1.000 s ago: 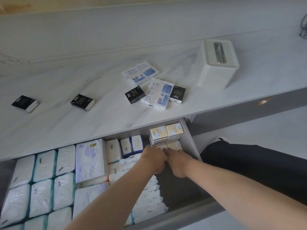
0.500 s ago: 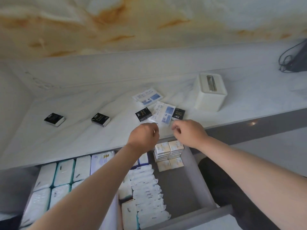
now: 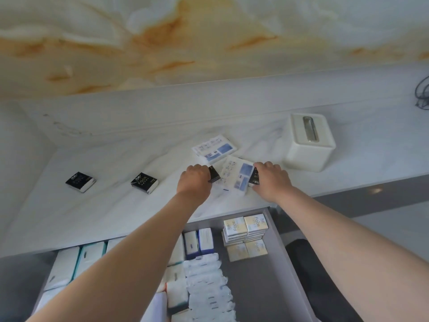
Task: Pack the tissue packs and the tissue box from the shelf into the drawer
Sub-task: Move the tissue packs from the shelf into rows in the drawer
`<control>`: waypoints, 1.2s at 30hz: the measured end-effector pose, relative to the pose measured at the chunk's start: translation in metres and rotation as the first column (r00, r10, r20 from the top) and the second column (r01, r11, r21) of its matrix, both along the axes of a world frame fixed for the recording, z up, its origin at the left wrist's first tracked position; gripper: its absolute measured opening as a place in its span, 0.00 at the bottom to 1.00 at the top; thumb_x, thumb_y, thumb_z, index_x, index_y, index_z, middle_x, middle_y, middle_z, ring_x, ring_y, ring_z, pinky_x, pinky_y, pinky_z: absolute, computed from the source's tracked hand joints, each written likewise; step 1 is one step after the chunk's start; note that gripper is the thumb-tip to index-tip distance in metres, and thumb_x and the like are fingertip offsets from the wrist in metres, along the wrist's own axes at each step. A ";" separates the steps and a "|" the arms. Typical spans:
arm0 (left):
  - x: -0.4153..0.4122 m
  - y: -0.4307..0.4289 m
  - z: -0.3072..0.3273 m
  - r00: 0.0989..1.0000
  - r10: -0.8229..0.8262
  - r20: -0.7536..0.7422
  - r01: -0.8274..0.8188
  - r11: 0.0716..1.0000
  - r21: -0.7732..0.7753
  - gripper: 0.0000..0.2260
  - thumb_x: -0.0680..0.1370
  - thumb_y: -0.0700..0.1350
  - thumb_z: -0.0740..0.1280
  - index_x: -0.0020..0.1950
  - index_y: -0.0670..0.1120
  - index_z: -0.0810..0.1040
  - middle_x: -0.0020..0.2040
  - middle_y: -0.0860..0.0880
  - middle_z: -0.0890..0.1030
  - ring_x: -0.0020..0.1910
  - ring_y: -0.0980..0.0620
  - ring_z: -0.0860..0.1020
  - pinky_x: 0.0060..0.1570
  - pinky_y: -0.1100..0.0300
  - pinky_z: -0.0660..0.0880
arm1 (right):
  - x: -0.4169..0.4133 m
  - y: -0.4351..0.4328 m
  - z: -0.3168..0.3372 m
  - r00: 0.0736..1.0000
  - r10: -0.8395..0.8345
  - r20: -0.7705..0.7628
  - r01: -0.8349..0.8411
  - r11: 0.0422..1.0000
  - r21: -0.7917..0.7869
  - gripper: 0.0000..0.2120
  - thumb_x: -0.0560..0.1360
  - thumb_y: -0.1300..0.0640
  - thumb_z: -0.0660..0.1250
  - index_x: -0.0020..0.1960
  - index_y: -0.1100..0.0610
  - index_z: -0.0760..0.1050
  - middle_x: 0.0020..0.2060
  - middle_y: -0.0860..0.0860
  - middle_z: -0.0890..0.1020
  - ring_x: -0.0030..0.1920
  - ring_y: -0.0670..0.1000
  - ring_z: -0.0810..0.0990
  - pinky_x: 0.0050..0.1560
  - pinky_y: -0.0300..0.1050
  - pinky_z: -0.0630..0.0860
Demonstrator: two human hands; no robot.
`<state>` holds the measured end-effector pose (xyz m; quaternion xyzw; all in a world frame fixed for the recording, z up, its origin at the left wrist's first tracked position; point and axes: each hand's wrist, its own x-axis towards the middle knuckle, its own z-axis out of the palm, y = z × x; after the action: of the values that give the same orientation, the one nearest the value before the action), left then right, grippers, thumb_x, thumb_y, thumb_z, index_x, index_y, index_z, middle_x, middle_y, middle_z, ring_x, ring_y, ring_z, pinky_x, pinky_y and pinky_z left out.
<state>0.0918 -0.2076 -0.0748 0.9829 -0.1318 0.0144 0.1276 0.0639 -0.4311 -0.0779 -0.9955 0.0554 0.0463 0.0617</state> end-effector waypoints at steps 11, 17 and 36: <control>-0.007 0.053 0.002 0.999 -0.046 0.016 0.048 0.959 -0.280 0.11 0.68 0.42 0.72 0.48 0.43 0.77 0.52 0.47 0.71 0.50 0.48 0.71 0.44 0.59 0.70 | -0.001 0.095 0.030 0.991 0.021 0.132 -0.063 0.945 0.322 0.25 0.75 0.46 0.66 0.70 0.47 0.68 0.63 0.54 0.67 0.60 0.58 0.73 0.57 0.51 0.75; -0.008 0.149 0.016 0.994 0.060 0.089 -0.030 0.952 -0.305 0.06 0.66 0.41 0.72 0.41 0.44 0.79 0.40 0.48 0.78 0.45 0.46 0.74 0.40 0.59 0.70 | 0.009 0.190 0.022 0.955 0.255 0.153 -0.290 0.912 0.290 0.19 0.80 0.39 0.59 0.66 0.48 0.72 0.60 0.51 0.70 0.50 0.57 0.79 0.47 0.48 0.76; 0.049 0.343 -0.020 0.970 0.190 -0.154 -0.207 0.973 -0.101 0.28 0.76 0.33 0.61 0.76 0.45 0.63 0.74 0.42 0.65 0.72 0.39 0.65 0.70 0.54 0.60 | 0.059 0.320 -0.008 0.913 0.402 -0.068 -0.398 0.915 0.062 0.34 0.76 0.57 0.61 0.78 0.56 0.52 0.75 0.55 0.60 0.71 0.58 0.61 0.67 0.53 0.62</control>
<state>0.1407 0.1355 -0.0947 0.9806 -0.0221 -0.0361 0.1916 0.1224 -0.1108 -0.0859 -0.9814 -0.1483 0.0987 0.0719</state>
